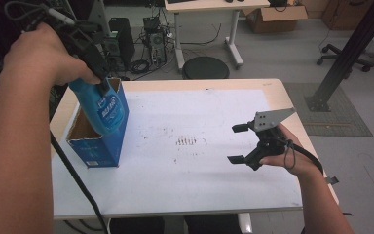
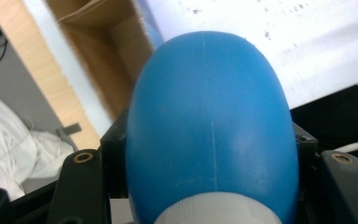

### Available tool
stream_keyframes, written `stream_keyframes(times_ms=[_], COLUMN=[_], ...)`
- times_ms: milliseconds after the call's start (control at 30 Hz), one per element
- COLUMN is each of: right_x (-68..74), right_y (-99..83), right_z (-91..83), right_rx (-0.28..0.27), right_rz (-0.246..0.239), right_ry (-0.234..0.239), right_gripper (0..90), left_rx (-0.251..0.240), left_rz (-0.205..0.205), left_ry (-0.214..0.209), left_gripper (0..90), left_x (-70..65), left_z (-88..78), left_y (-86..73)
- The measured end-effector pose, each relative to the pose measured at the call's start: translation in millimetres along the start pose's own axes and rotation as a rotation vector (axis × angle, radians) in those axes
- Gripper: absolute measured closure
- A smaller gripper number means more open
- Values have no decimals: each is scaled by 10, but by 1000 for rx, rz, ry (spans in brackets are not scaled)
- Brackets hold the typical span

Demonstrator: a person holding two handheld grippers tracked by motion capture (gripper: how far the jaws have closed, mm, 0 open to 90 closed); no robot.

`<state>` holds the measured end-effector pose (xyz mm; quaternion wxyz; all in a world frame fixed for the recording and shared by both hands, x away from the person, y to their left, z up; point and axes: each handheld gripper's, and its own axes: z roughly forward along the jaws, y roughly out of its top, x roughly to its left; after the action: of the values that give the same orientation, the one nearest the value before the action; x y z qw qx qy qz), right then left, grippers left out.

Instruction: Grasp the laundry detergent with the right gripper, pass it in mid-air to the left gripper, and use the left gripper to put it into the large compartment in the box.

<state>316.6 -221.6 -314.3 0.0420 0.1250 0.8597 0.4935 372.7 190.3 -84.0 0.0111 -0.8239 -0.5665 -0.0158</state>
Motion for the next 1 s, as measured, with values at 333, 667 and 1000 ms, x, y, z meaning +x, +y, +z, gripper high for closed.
stream_keyframes(times_ms=[333, 667, 1000], right_x=[-136, -196, -211], right_y=[136, 193, 153], right_z=[-194, -292, -328], right_rx=[92, 150, 169], right_rz=[-26, -38, -47], right_ry=[-62, -81, -93], right_gripper=[9, 12, 13], left_rx=[-3, 21, 37], left_rz=[-111, -216, -292], left_ry=[7, 1, 11], left_gripper=[386, 385, 385], left_x=[332, 602, 742], left_z=[-132, -76, 23], left_y=[28, 99, 161])
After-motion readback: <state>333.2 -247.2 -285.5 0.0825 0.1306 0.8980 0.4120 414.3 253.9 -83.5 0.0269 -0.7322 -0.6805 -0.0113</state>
